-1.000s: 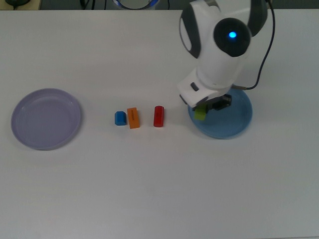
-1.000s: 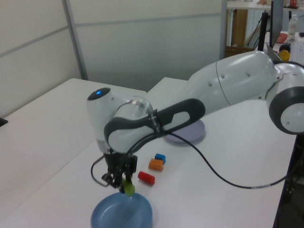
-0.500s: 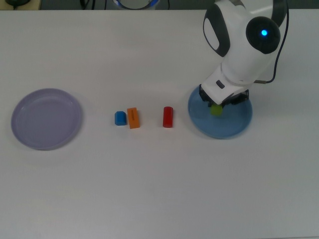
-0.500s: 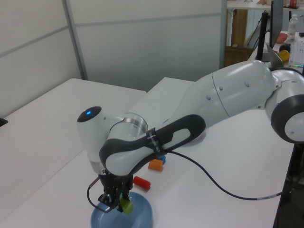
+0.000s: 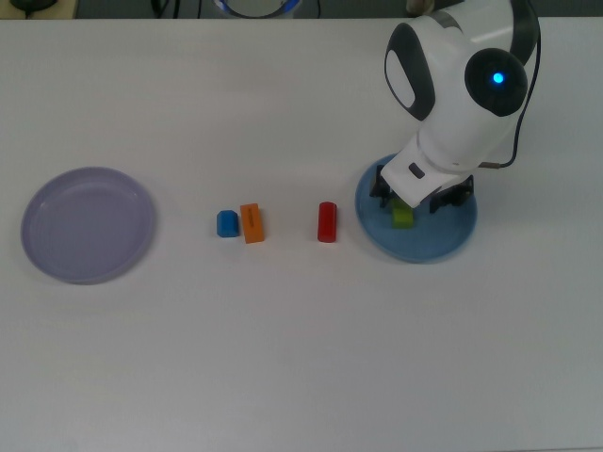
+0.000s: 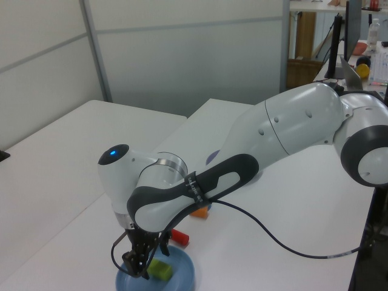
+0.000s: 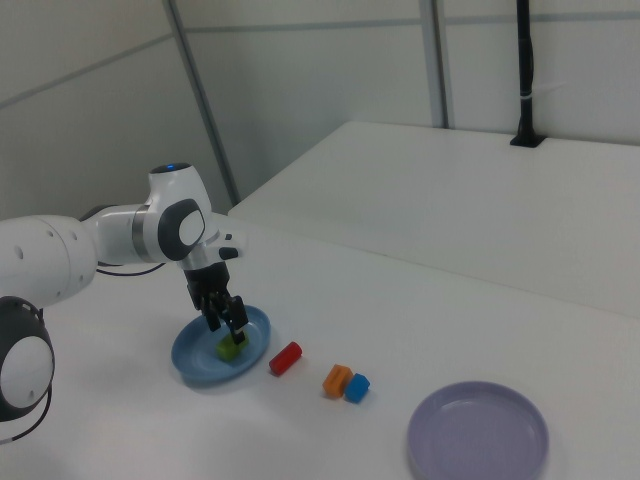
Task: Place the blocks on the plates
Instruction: 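Carry the green block onto the light blue plate and release, then move the gripper over the orange block and lower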
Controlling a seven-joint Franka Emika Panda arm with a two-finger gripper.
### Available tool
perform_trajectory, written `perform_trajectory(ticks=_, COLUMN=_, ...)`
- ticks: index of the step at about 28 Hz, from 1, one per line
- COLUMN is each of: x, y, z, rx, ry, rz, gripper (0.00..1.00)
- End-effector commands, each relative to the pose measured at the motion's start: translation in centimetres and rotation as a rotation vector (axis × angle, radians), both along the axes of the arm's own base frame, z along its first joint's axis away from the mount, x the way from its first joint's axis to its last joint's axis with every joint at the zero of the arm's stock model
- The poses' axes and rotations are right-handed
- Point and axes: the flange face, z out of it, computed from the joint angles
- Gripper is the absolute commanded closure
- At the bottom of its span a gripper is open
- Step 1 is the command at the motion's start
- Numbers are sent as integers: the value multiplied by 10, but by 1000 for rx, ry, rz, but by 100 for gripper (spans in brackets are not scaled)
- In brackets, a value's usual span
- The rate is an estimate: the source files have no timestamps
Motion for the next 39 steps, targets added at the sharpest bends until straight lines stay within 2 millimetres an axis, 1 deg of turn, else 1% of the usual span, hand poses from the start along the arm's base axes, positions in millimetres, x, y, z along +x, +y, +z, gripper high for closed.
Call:
perform_trajectory(ticks=1, x=4, y=-17, z=28, rx=14, ry=-47, rz=-29, gripper=4)
perform_trajectory(ticks=2, x=6, y=-25, z=32, rx=14, ry=-49, rz=-41, gripper=0)
perform_trajectory(ticks=4, x=10, y=-39, z=38, rx=15, ry=-53, rz=-61, gripper=0)
perform_trajectory(ticks=5, x=15, y=-53, z=41, rx=16, ry=-58, rz=-82, gripper=0)
perform_trajectory(ticks=8, x=22, y=-77, z=40, rx=12, ry=-53, rz=-88, gripper=0)
perform_trajectory(ticks=10, x=26, y=-97, z=39, rx=11, ry=-38, rz=-56, gripper=0)
perform_trajectory(ticks=11, x=28, y=-114, z=38, rx=12, ry=-17, rz=-1, gripper=0)
perform_trajectory(ticks=15, x=34, y=-150, z=37, rx=18, ry=7, rz=76, gripper=0)
perform_trajectory(ticks=16, x=35, y=-165, z=36, rx=19, ry=17, rz=96, gripper=0)
perform_trajectory(ticks=21, x=37, y=-201, z=34, rx=24, ry=47, rz=187, gripper=0)
perform_trajectory(ticks=22, x=38, y=-213, z=33, rx=30, ry=58, rz=220, gripper=0)
perform_trajectory(ticks=23, x=37, y=-219, z=31, rx=31, ry=67, rz=235, gripper=0)
perform_trajectory(ticks=28, x=37, y=-229, z=23, rx=31, ry=88, rz=288, gripper=0)
perform_trajectory(ticks=33, x=37, y=-236, z=14, rx=27, ry=104, rz=292, gripper=0)
perform_trajectory(ticks=34, x=37, y=-242, z=12, rx=28, ry=107, rz=283, gripper=0)
perform_trajectory(ticks=37, x=37, y=-244, z=8, rx=30, ry=113, rz=281, gripper=0)
perform_trajectory(ticks=39, x=34, y=-244, z=1, rx=30, ry=127, rz=281, gripper=0)
